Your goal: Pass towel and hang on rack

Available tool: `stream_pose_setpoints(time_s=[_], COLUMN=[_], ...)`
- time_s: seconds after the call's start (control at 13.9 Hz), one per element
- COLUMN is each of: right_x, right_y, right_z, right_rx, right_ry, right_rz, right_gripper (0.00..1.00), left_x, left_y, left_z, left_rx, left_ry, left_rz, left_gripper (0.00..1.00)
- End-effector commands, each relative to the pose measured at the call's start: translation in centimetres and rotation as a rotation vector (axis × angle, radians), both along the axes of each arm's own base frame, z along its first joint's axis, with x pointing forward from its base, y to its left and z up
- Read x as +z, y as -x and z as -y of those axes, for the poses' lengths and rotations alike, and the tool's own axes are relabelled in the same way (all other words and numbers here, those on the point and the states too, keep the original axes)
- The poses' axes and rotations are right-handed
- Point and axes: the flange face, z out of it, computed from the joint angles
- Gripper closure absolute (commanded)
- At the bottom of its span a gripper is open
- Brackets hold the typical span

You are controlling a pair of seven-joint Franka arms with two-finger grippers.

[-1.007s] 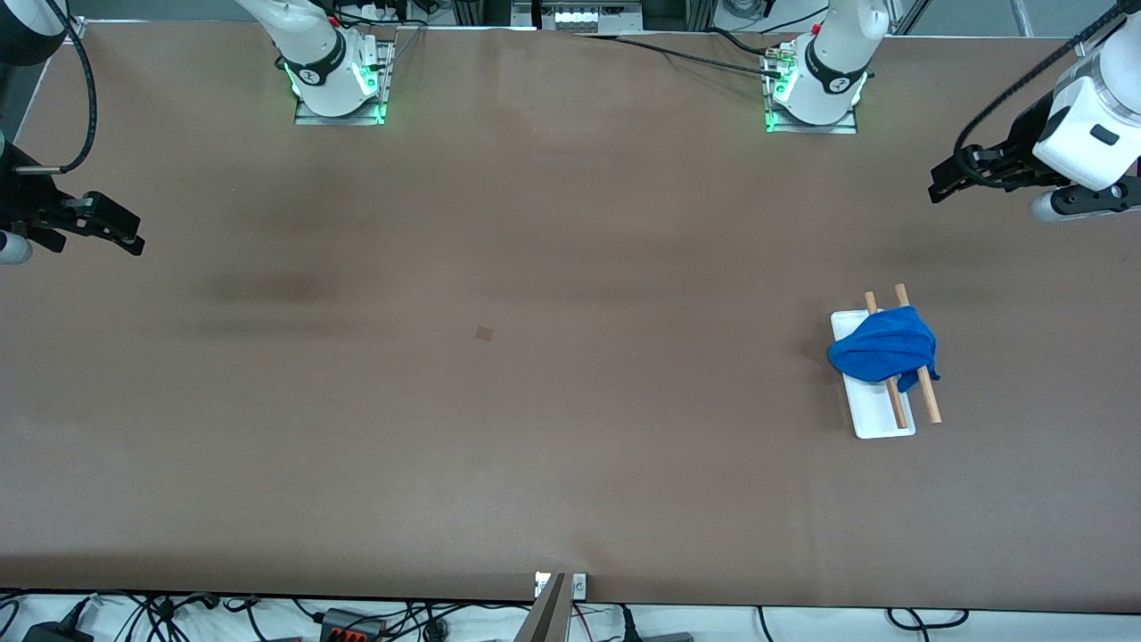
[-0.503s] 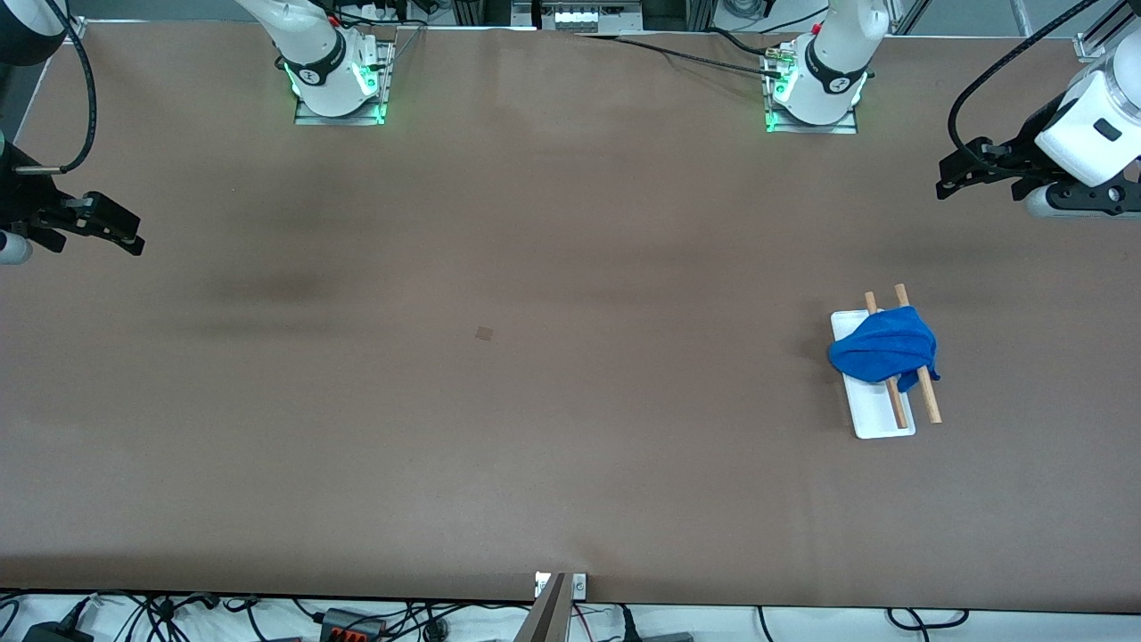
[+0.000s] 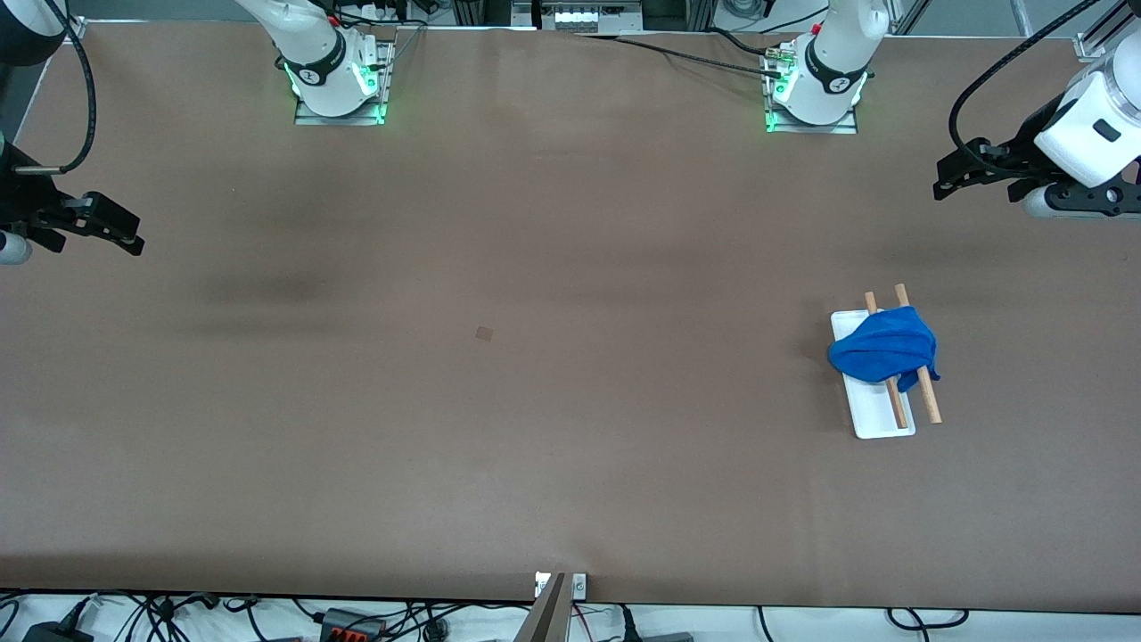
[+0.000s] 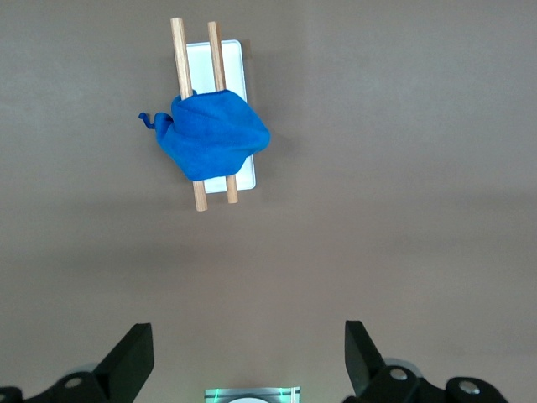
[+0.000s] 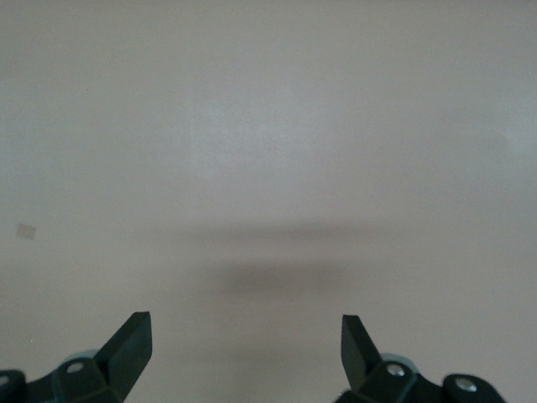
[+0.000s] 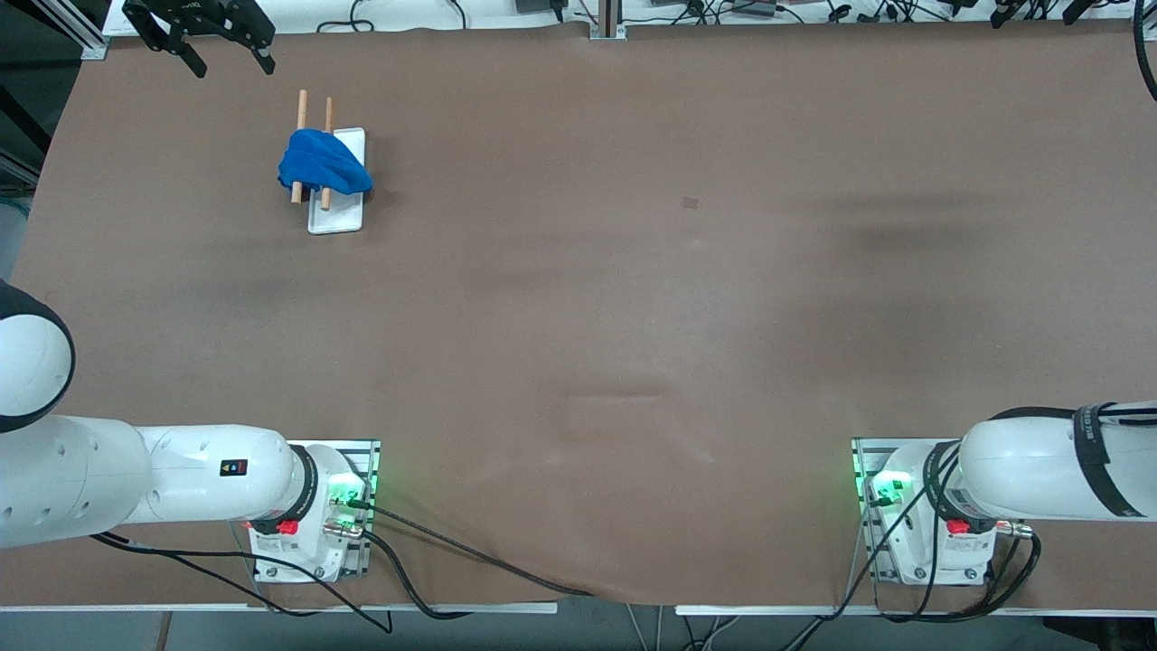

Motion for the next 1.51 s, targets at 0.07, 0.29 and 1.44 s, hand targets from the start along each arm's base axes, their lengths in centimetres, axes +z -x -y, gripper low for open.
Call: stream_pose_setpoints(time_s=[0.07, 0.29, 1.44], right_x=[0.3, 0.3, 0.1], right_y=[0.2, 0.2, 0.2], right_z=[0.2, 0.2, 0.2], right_rx=[-0.003, -0.003, -0.004], right_ry=[-0.012, -0.012, -0.012], right_rz=[-0.003, -0.003, -0.007], right_gripper=[0.0, 0.0, 0.0], left_x=[0.2, 0.1, -0.3], left_y=[-0.4, -0.9, -0.4], left_z=[-0.5, -0.6, -1.3], left_rx=[-0.005, -0.005, 0.016], left_ry=[0.017, 0.025, 0.048], left_rz=[0.027, 0.044, 0.0], left_gripper=[0.0, 0.0, 0.0])
